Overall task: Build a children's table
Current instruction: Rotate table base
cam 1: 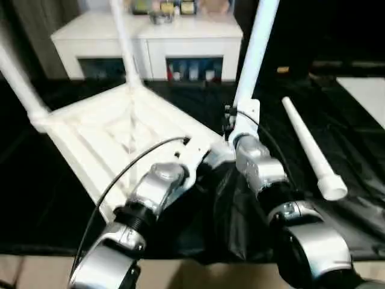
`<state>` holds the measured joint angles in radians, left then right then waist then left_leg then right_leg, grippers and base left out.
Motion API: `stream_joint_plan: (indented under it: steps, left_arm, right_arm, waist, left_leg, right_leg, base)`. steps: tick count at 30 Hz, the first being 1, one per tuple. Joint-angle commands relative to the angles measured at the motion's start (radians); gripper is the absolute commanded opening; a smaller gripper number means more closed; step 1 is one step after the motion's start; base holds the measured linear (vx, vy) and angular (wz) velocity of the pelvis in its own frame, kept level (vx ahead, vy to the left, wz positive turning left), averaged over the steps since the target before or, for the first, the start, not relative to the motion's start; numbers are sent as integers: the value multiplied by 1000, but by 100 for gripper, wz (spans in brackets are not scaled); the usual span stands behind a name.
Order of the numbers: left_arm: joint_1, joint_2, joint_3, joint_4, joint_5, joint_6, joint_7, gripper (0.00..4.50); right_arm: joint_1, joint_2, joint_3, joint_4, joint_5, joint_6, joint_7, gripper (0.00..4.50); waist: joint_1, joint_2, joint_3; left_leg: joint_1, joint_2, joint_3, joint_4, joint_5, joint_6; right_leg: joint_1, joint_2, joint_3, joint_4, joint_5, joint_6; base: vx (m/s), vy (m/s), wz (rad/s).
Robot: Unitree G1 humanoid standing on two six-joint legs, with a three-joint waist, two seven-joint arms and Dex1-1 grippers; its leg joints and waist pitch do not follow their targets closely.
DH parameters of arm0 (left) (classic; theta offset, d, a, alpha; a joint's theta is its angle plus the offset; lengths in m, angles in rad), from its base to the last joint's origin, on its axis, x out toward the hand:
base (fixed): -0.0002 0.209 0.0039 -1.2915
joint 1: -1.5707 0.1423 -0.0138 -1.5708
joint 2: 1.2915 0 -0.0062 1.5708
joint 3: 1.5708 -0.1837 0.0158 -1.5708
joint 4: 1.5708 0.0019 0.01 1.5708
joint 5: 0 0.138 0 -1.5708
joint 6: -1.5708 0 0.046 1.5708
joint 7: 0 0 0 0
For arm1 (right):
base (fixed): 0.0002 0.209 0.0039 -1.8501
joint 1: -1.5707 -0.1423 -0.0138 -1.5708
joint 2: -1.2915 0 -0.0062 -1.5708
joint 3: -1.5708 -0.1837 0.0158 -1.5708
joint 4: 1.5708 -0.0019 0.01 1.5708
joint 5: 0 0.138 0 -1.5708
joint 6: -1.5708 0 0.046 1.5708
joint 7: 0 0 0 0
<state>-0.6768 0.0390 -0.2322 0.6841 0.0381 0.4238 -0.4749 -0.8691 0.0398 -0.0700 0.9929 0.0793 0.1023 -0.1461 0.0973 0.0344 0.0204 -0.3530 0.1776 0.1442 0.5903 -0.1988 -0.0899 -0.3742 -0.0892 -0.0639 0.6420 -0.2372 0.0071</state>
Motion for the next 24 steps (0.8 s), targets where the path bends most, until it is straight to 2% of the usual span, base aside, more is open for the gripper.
stream_joint_plan:
  steps: [1, 2, 3, 5, 7, 9, 10, 11, 12, 13, 16, 17, 18, 19, 21, 23, 24]
  left_arm:
    - [-10, 47, 55, 38, 26, -12, 81, 0]
    - [-6, 52, 56, 33, 27, -10, 78, 0]
    - [-2, 56, 55, 26, 27, -7, 73, 0]
    - [2, 62, 53, 21, 26, -5, 68, 0]
    - [1, 75, 44, 24, 25, -12, 49, 0]
    - [3, 81, 39, 22, 25, -17, 39, 0]
    - [6, 87, 35, 17, 24, -24, 27, 0]
    - [8, 89, 35, 15, 24, -27, 23, 0]
    - [12, 99, 32, 6, 22, -35, 8, 0]
    - [15, 106, 30, 0, 23, -43, 1, 0]
    - [13, 120, 29, -2, 21, -48, -10, 0]
    - [13, 125, 27, -1, 21, -51, -15, 0]
    - [13, 125, 27, -1, 21, -51, -15, 0]
    - [13, 133, 22, -2, 21, -56, -22, 0]
    - [14, 137, 20, -4, 19, -58, -25, 0]
    - [13, 139, 20, -1, 19, -63, -26, 0]
    - [13, 139, 20, 1, 18, -65, -26, 0]
  right_arm:
    - [66, 28, 2, 134, 0, 51, 16, 184]
    - [63, 29, 6, 136, -4, 48, 24, 184]
    - [59, 30, 7, 136, -4, 43, 32, 184]
    - [50, 32, -2, 141, 4, 35, 43, 184]
    - [33, 34, -23, 148, 19, 18, 61, 240]
    - [27, 32, -29, 150, 23, 13, 67, 256]
    - [18, 29, -36, 153, 30, 6, 80, 262]
    - [14, 28, -39, 154, 31, 4, 85, 270]
    - [2, 23, -41, 156, 33, 1, 108, 270]
    - [-5, 20, -41, 158, 31, 0, 121, 290]
    - [-25, 7, -42, 149, 31, 10, 145, 309]
    - [-30, 4, -43, 144, 32, 15, 156, 316]
    - [-30, 4, -43, 144, 32, 15, 156, 328]
    - [-38, -1, -44, 136, 34, 18, 173, 349]
    - [-41, -7, -43, 124, 35, 11, 188, 354]
    - [-43, -12, -50, 106, 43, 9, 206, 372]
    - [-43, -14, -54, 98, 48, 10, 215, 372]
  waist:
    - [-10, -4, -24]
    - [-10, -4, -25]
    - [-12, -3, -25]
    - [-15, -3, -27]
    - [-14, -3, -27]
    - [-13, -3, -27]
    - [-18, -5, -28]
    - [-20, -8, -32]
    - [-21, -7, -34]
    - [-22, -8, -33]
    - [-26, -5, -35]
    - [-28, -1, -38]
    - [-28, -1, -38]
    - [-31, -2, -39]
    - [-32, 0, -41]
    - [-33, -1, -47]
    - [-33, -2, -47]
  left_leg:
    - [4, 33, -5, -93, -363, -26]
    - [7, 35, -6, -97, -383, -20]
    - [5, 37, -7, -98, -379, -18]
    - [-4, 39, -8, -105, -341, -12]
    - [-1, 40, -4, -106, -319, -7]
    - [-3, 39, -3, -106, -301, -2]
    - [-10, 39, -5, -107, -291, -3]
    - [-21, 40, -8, -107, -241, -4]
    - [-18, 40, -5, -105, -223, 0]
    - [-15, 38, -1, -100, -209, 12]
    - [-15, 39, 2, -96, -165, 30]
    - [-14, 40, 3, -95, -153, 37]
    - [-14, 40, 3, -95, -153, 37]
    - [-13, 40, 5, -90, -128, 47]
    - [-11, 40, 6, -87, -102, 59]
    - [-14, 38, 9, -76, -30, 88]
    - [-14, 36, 9, -74, -20, 97]
  right_leg:
    - [21, -53, 46, -109, -242, -176]
    - [17, -59, 49, -117, -306, -157]
    - [18, -60, 50, -119, -312, -151]
    - [26, -58, 46, -119, -285, -140]
    - [23, -60, 48, -122, -262, -144]
    - [24, -60, 48, -122, -250, -148]
    - [29, -62, 48, -119, -238, -153]
    - [40, -64, 44, -113, -194, -154]
    - [38, -60, 43, -111, -165, -157]
    - [33, -59, 44, -110, -132, -169]
    - [35, -58, 43, -103, -60, -208]
    - [36, -58, 42, -99, -26, -222]
    - [36, -58, 42, -99, -26, -222]
    - [37, -56, 40, -95, 31, -239]
    - [39, -55, 39, -91, 78, -254]
    - [41, -54, 38, -81, 191, -276]
    - [42, -54, 39, -79, 214, -281]
  base:
    - [0, 0, 0]
    - [0, 0, 0]
    - [0, 0, 0]
    - [0, 0, 0]
    - [0, 0, 0]
    - [0, 0, 0]
    - [0, 0, 0]
    - [0, 0, 0]
    - [0, 0, 0]
    - [0, 0, 0]
    - [0, 0, 0]
    - [0, 0, 0]
    - [0, 0, 0]
    - [0, 0, 0]
    - [0, 0, 0]
    - [0, 0, 0]
    - [0, 0, 0]
